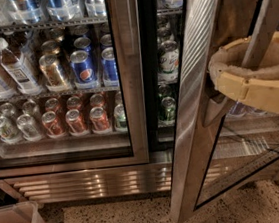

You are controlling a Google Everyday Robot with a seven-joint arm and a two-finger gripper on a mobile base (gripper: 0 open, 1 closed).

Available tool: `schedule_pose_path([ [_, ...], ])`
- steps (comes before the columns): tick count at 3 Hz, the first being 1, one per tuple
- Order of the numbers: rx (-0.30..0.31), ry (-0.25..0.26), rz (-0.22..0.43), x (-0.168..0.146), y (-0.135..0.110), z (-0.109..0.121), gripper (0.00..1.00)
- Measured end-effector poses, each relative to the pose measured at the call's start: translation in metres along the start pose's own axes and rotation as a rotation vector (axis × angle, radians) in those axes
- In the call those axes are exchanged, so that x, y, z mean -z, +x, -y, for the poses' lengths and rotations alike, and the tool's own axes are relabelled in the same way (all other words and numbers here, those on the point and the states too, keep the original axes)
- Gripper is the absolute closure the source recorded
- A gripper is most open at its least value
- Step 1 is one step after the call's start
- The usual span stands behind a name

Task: Open right fridge door

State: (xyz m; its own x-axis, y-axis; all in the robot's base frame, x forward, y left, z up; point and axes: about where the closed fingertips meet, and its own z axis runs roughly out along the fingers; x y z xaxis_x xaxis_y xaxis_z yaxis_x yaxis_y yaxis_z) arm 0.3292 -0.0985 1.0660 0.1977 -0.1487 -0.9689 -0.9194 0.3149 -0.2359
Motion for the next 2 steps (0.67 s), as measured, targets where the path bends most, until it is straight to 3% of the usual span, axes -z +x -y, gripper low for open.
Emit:
schedule_pose_path([
  [1,0.009,0.04,-0.003,0.0051,-0.0024,-0.0055,0.58],
  [2,0.009,0.04,-0.003,0.0077,-0.002,-0.0047,0.35],
])
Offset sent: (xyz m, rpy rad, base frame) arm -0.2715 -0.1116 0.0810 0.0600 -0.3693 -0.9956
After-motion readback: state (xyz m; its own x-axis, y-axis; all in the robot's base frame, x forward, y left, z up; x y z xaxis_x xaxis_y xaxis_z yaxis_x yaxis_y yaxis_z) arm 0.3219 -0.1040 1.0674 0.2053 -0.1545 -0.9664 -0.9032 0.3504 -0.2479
